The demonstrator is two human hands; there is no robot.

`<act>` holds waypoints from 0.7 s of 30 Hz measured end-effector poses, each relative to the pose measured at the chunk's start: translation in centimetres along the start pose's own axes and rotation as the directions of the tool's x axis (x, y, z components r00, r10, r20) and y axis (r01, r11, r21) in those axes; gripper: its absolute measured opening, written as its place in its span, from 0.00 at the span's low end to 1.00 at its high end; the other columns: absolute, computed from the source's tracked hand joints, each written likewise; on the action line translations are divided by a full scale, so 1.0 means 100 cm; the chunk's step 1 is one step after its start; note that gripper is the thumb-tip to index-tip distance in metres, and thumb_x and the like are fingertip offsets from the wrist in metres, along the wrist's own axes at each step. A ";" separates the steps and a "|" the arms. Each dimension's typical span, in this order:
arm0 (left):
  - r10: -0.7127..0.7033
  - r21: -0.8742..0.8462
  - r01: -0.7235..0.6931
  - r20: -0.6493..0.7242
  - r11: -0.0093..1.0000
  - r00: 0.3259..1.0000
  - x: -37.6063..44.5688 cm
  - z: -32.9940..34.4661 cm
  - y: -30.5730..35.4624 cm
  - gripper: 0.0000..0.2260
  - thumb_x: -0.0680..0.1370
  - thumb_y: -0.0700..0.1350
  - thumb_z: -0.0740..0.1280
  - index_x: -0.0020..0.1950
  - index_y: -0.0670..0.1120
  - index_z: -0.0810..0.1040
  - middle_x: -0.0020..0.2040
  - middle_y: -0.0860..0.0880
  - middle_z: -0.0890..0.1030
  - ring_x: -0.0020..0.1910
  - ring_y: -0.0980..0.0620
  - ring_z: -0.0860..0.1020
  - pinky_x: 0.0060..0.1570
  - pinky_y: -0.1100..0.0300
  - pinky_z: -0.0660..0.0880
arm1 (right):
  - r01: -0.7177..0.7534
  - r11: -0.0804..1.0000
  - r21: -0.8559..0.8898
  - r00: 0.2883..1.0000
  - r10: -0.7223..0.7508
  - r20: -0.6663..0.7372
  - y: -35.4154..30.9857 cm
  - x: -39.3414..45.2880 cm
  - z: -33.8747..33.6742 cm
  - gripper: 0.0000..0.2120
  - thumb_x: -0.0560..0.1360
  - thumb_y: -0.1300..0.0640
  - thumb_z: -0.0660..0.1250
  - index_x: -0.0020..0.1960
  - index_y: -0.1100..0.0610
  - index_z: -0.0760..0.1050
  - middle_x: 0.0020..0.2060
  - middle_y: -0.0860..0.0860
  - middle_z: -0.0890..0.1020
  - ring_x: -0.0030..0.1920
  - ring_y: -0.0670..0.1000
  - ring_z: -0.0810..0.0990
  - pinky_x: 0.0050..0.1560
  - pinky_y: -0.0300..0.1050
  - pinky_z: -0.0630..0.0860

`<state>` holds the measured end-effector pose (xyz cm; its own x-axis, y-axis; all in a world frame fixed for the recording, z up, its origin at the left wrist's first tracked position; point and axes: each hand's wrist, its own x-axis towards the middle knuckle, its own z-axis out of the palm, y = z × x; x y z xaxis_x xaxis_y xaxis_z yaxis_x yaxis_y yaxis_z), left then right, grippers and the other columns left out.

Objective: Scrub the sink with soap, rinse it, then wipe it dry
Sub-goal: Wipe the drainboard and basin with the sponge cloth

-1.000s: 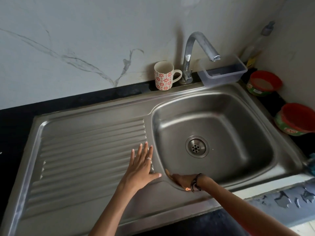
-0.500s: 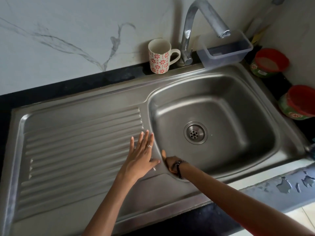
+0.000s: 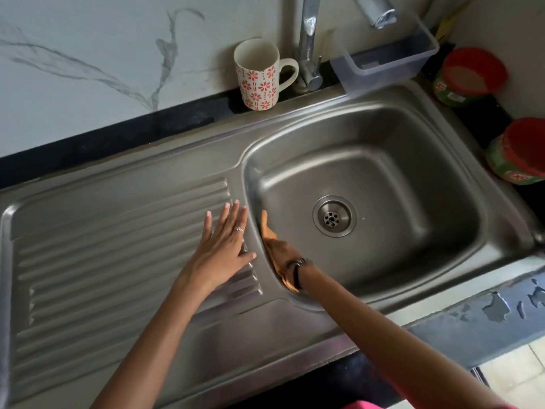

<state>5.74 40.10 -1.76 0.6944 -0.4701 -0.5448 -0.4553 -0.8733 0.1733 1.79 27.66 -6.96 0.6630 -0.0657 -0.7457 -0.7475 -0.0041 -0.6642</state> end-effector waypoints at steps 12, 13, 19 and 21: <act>0.032 -0.102 -0.031 0.005 0.994 0.999 0.024 -0.012 -0.008 0.50 0.72 0.58 0.68 0.74 0.43 0.32 0.75 0.43 0.32 0.73 0.49 0.32 0.69 0.55 0.31 | -0.265 0.962 0.071 0.962 0.268 -0.050 -0.016 0.030 0.015 0.34 0.78 0.35 0.47 0.71 0.60 0.65 0.68 0.55 0.71 0.68 0.54 0.68 0.70 0.47 0.59; 0.010 -0.104 -0.010 0.002 0.995 1.000 0.023 -0.011 -0.008 0.51 0.72 0.59 0.68 0.74 0.43 0.32 0.75 0.44 0.32 0.73 0.49 0.32 0.69 0.54 0.31 | -0.255 0.960 0.117 0.965 0.260 -0.033 -0.026 0.041 0.016 0.34 0.78 0.36 0.48 0.71 0.61 0.65 0.68 0.57 0.70 0.68 0.55 0.69 0.70 0.47 0.62; -0.031 -0.099 0.032 0.009 0.995 0.999 0.024 -0.012 -0.011 0.52 0.71 0.62 0.67 0.73 0.43 0.30 0.74 0.45 0.30 0.73 0.50 0.30 0.68 0.51 0.28 | -0.101 0.913 0.395 0.994 0.113 -0.008 -0.063 0.090 0.010 0.26 0.79 0.39 0.50 0.37 0.60 0.69 0.33 0.56 0.78 0.37 0.54 0.74 0.40 0.39 0.70; -0.023 -0.093 0.024 0.013 0.995 1.000 0.027 -0.015 -0.010 0.54 0.70 0.61 0.69 0.73 0.43 0.30 0.74 0.45 0.30 0.72 0.49 0.30 0.68 0.51 0.28 | -0.111 0.919 0.377 0.993 0.118 0.005 -0.057 0.100 0.007 0.29 0.74 0.35 0.54 0.50 0.61 0.76 0.52 0.58 0.78 0.53 0.58 0.76 0.61 0.50 0.69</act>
<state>8.89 39.57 -2.19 0.6973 -0.4481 -0.5594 -0.3843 -0.8926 0.2358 12.71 27.71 -10.64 0.5702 -0.0612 -0.8193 -0.7456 0.3801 -0.5473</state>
